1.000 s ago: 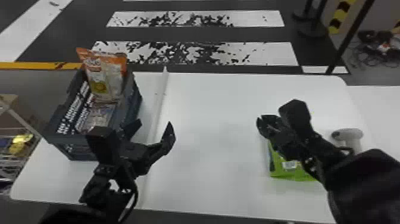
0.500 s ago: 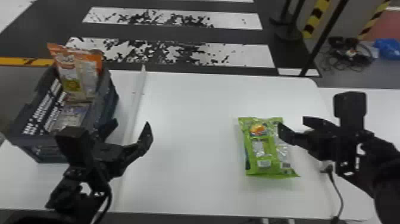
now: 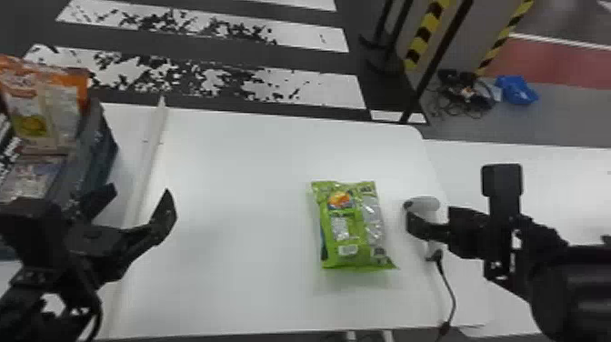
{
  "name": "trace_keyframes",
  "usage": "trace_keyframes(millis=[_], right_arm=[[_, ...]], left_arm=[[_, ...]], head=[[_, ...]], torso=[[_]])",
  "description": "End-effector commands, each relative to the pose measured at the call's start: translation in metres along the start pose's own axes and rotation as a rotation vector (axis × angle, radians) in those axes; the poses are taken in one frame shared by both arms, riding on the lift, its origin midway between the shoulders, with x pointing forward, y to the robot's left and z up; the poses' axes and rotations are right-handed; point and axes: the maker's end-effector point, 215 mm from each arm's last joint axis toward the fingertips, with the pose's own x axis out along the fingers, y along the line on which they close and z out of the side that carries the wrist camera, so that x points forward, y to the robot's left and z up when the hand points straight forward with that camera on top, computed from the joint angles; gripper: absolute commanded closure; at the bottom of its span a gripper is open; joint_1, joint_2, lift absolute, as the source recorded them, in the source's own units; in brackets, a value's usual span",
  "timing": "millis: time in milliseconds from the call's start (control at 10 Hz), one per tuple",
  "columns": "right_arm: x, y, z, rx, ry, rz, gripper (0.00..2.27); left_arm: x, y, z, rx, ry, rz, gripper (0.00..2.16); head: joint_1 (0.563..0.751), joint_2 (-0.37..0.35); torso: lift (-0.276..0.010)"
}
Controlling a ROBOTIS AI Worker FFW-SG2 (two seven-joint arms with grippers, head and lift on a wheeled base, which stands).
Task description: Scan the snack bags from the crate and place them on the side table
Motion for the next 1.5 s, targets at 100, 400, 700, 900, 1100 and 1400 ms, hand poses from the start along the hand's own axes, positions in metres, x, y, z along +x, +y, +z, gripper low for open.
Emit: trace_keyframes(millis=[100,400,700,900,1100,1400], right_arm=[[0.016,-0.026,-0.028,0.001,0.073,-0.037,0.11],[0.036,-0.034,-0.054,0.0,0.147,-0.038,0.16],[0.053,-0.039,-0.063,0.007,0.183,-0.034,0.95],[0.058,-0.046,-0.064,0.012,0.192,-0.059,2.04],[0.059,-0.051,-0.062,-0.007,0.195,-0.088,2.25],[0.035,-0.052,-0.047,-0.004,0.157,-0.099,2.25]], left_arm=[[-0.004,-0.001,-0.001,-0.001,-0.007,-0.001,0.06],[-0.008,-0.004,0.0,-0.002,-0.022,-0.005,0.06],[-0.013,-0.006,0.004,-0.001,-0.034,-0.009,0.06],[-0.017,-0.008,0.006,0.0,-0.038,-0.012,0.06],[-0.019,-0.009,0.007,-0.002,-0.043,-0.011,0.06],[-0.019,-0.009,0.007,-0.003,-0.045,-0.009,0.06]], head=[[0.695,-0.239],[0.695,-0.269],[0.695,-0.28],[0.695,-0.285],[0.695,-0.295],[0.695,-0.301]], torso=[[-0.081],[-0.081],[-0.081],[-0.081],[-0.081],[-0.081]])
